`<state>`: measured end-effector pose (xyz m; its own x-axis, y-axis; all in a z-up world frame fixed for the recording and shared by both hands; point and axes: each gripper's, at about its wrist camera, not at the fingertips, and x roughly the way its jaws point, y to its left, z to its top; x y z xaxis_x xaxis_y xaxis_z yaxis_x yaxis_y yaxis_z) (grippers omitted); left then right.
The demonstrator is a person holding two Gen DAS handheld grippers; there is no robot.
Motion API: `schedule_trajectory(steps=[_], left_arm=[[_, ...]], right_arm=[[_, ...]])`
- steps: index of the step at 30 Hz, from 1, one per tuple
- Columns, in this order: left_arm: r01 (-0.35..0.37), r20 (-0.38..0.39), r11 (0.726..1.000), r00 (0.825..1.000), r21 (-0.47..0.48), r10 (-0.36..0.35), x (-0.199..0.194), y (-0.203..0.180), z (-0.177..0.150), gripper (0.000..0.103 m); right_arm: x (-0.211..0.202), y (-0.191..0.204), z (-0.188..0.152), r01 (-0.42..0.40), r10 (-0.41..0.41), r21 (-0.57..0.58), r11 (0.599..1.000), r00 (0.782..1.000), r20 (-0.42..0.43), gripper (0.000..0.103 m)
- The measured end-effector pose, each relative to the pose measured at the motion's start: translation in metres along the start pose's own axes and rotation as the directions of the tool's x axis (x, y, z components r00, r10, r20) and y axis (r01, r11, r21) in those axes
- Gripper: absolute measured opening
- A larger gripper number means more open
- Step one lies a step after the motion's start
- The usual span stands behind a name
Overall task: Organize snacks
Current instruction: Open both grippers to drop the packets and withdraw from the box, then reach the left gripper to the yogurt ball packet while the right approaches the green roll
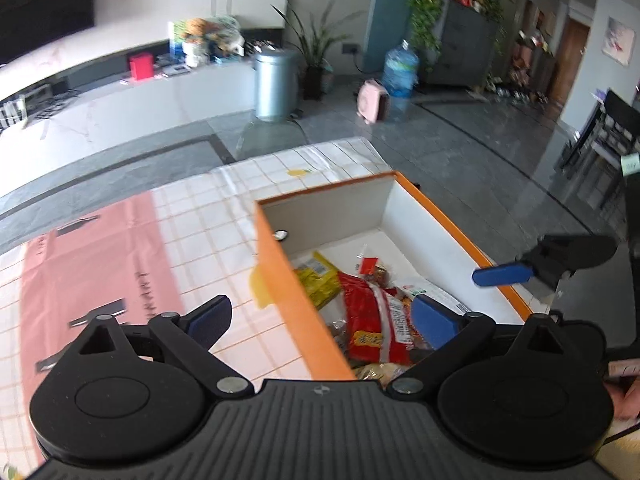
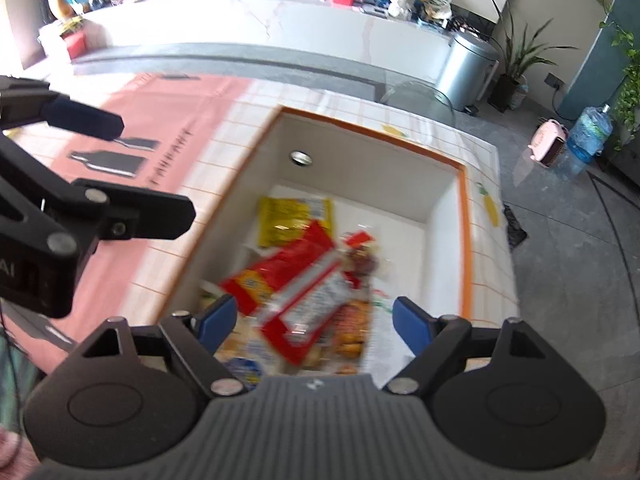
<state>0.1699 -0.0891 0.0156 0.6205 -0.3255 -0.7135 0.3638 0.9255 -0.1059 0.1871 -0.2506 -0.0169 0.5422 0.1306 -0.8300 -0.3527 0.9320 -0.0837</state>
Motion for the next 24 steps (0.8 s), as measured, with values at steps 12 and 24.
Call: schedule_trajectory(steps=[12, 24], left_arm=[[-0.121, 0.047, 0.978, 0.99, -0.171, 0.131, -0.068, 0.063, -0.044, 0.085], [-0.267, -0.055, 0.935, 0.964, -0.235, 0.261, -0.079, 0.11, -0.097, 0.085]], right_arm=[[-0.019, 0.092, -0.013, -0.051, 0.042, 0.081, 0.995, 0.994, 0.104, 0.087], [-0.005, 0.157, -0.029, 0.019, -0.045, 0.15, 0.989, 0.984, 0.171, 0.087]])
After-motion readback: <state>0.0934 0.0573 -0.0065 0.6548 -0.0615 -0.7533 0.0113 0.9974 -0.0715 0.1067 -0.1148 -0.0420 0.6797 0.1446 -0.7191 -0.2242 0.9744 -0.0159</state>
